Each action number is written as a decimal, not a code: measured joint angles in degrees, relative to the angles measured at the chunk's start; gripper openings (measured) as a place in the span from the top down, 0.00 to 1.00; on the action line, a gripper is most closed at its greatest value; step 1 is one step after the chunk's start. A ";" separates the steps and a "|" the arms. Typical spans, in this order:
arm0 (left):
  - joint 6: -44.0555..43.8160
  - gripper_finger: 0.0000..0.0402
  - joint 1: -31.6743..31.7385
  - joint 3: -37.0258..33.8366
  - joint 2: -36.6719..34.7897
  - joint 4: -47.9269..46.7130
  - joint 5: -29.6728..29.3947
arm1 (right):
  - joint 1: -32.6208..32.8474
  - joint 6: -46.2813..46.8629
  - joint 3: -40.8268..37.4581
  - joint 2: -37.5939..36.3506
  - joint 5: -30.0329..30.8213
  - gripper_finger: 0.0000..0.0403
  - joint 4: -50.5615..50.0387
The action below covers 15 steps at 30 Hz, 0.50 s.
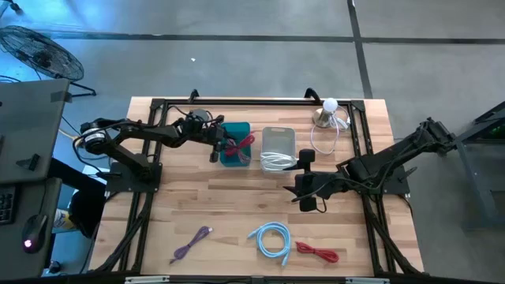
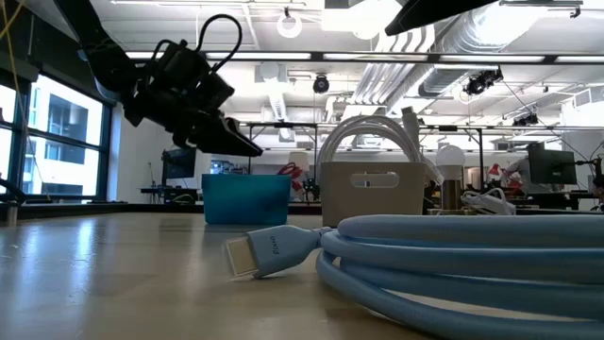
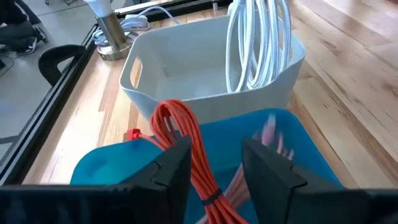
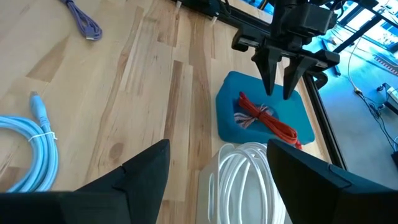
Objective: Pick & Place USB Port
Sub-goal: Put the purple charger cable into the blue bin
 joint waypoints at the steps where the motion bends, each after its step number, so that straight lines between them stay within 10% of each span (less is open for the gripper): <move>1: -0.02 0.65 0.00 0.00 0.00 0.14 0.27 | 0.00 0.00 -0.01 0.00 0.00 0.35 -0.23; 15: -6.19 0.65 -1.44 0.02 -13.68 -0.33 13.52 | 0.01 1.08 0.00 0.00 -0.06 0.35 -3.38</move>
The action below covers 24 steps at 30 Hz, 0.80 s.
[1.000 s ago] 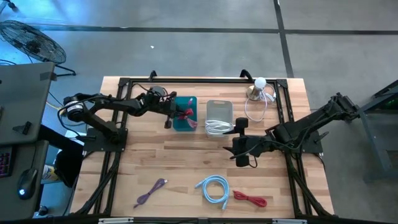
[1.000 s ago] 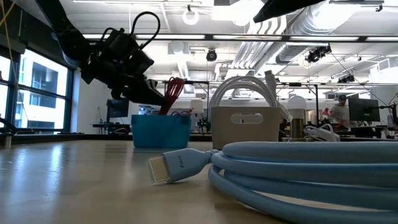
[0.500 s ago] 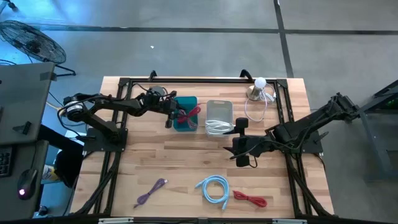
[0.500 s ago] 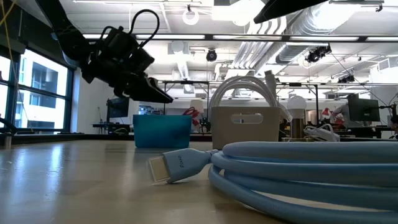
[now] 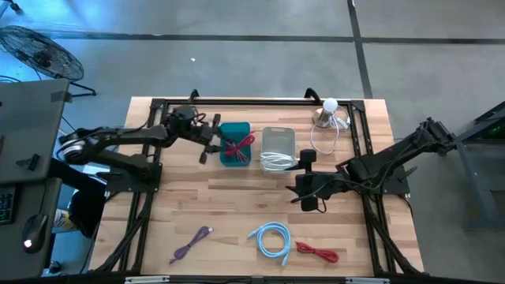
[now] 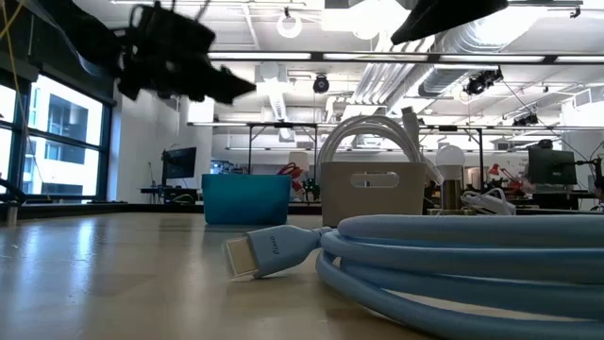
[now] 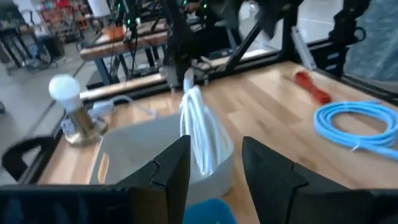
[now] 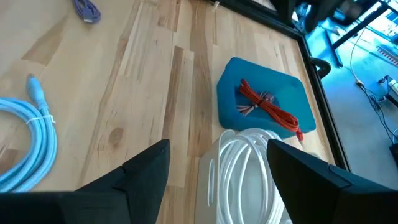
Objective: Pick & Place USB Port
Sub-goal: Put the purple charger cable into the blue bin
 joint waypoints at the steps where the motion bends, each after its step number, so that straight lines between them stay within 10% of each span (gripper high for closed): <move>1: 0.43 0.65 -0.61 0.00 -2.12 -1.78 -0.24 | 0.02 0.34 0.00 0.00 0.00 0.35 -0.46; 14: 1.54 0.64 -15.86 0.00 -29.45 -40.62 -19.12 | 0.04 2.33 0.00 0.00 -0.05 0.35 -1.78; 24: -10.35 0.64 -36.00 0.00 -29.92 -46.62 -33.46 | 0.04 4.46 -0.01 0.00 -1.12 0.35 -0.94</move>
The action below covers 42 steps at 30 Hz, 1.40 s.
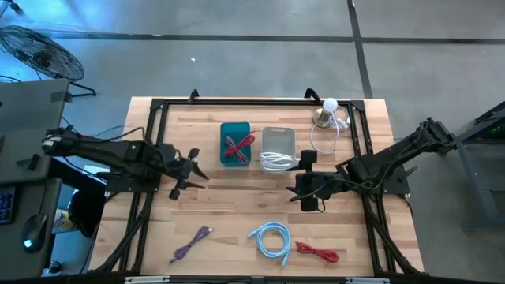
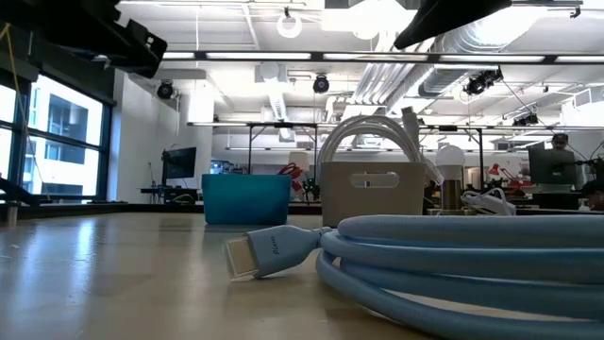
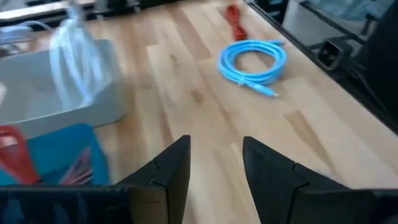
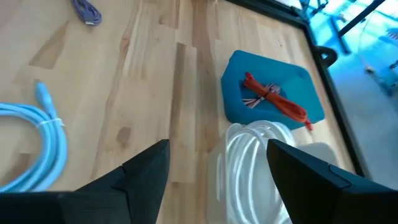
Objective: Pick & Place USB Port
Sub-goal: Put the purple charger cable into the blue bin
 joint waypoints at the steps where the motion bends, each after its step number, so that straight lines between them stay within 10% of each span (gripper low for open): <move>1: -0.57 0.64 -1.51 0.00 0.42 0.20 -1.11 | 0.00 0.54 0.01 0.00 -0.65 0.35 0.00; 30: 3.17 0.64 -5.71 0.00 2.28 2.83 -14.35 | 0.15 7.88 0.01 0.00 -8.93 0.35 3.83; 42: -7.22 0.64 -10.86 2.34 12.26 -15.01 -11.42 | 3.22 8.43 0.02 0.02 -8.76 0.35 3.82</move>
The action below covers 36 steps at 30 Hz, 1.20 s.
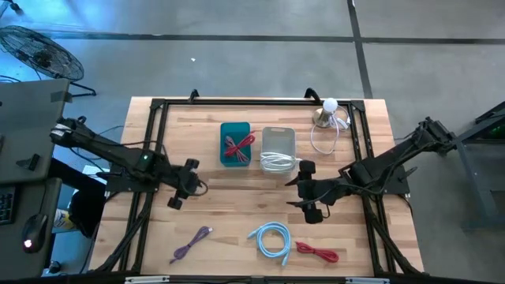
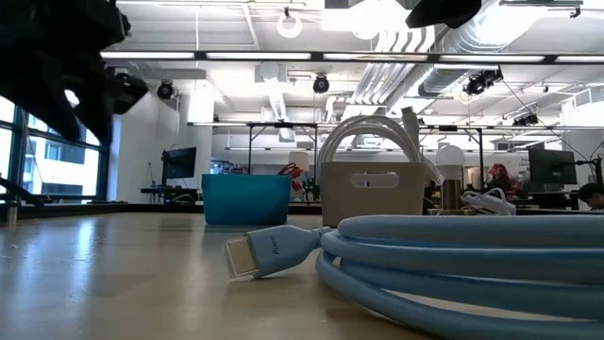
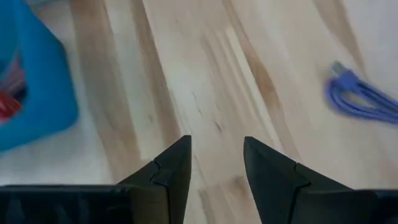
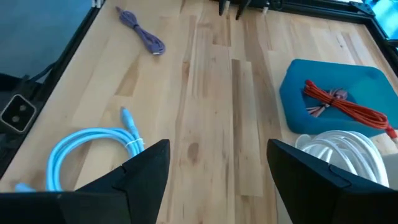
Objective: Pick & Place USB Port
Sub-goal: Put the purple charger cable into the blue bin
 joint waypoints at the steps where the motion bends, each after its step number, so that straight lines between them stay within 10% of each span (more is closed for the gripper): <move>1: -1.52 0.64 -1.05 1.12 0.57 -0.91 0.40 | 0.31 0.00 0.01 0.00 0.00 0.35 -0.01; 16: -35.11 0.64 -15.75 7.47 4.90 -3.99 3.10 | 1.32 -0.63 0.01 0.00 0.47 0.35 -1.63; 36: -48.34 0.64 -17.65 7.45 21.70 9.14 13.90 | 6.40 -0.31 0.01 0.00 2.48 0.35 -1.86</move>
